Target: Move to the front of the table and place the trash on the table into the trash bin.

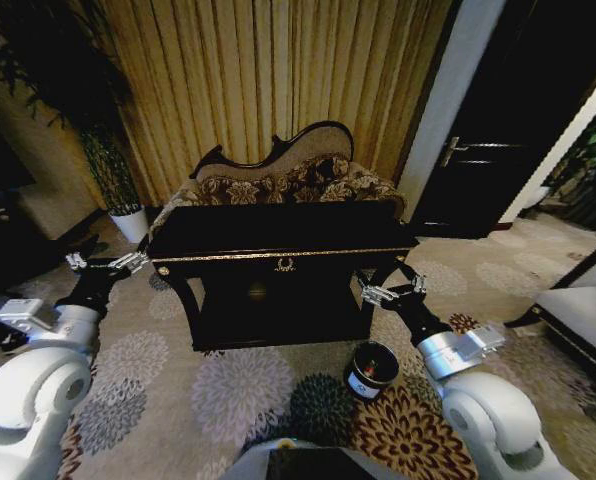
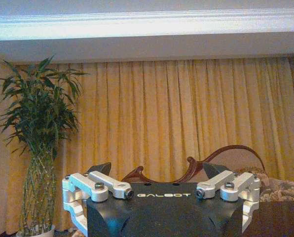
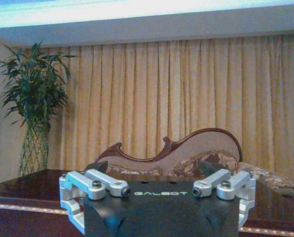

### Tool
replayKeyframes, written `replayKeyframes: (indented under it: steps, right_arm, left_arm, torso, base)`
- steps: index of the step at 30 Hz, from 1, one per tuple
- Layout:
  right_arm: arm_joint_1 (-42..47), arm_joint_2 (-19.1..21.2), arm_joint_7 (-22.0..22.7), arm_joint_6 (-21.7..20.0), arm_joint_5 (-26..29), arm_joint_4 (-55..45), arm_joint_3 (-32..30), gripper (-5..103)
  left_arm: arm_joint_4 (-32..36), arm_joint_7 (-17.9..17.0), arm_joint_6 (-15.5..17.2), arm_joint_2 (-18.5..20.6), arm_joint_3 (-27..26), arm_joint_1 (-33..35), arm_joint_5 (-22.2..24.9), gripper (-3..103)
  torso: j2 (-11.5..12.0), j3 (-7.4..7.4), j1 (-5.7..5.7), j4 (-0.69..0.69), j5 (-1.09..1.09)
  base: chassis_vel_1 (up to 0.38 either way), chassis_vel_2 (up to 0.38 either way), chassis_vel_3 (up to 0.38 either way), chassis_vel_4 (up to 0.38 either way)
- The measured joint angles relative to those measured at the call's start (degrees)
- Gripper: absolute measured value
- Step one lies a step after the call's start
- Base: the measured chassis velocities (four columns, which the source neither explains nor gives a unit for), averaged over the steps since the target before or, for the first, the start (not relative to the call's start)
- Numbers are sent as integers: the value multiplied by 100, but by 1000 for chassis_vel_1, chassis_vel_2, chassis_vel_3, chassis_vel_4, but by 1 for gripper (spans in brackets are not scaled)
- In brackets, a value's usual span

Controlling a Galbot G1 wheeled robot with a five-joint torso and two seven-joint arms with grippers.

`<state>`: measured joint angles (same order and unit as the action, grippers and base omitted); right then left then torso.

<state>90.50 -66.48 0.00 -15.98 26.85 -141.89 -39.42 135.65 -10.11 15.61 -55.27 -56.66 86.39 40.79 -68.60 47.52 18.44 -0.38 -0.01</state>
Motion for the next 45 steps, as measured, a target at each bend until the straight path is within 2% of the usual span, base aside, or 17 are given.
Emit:
replayKeyframes:
  steps: [45]
  right_arm:
    - [-215, -18, 0, 47, -27, 327, 4, 100]
  left_arm:
    - [-19, 271, -118, -162, 37, 141, -205, 100]
  torso:
    - [-2, -2, -3, -1, 1]
  base:
    - [203, -203, -202, 201]
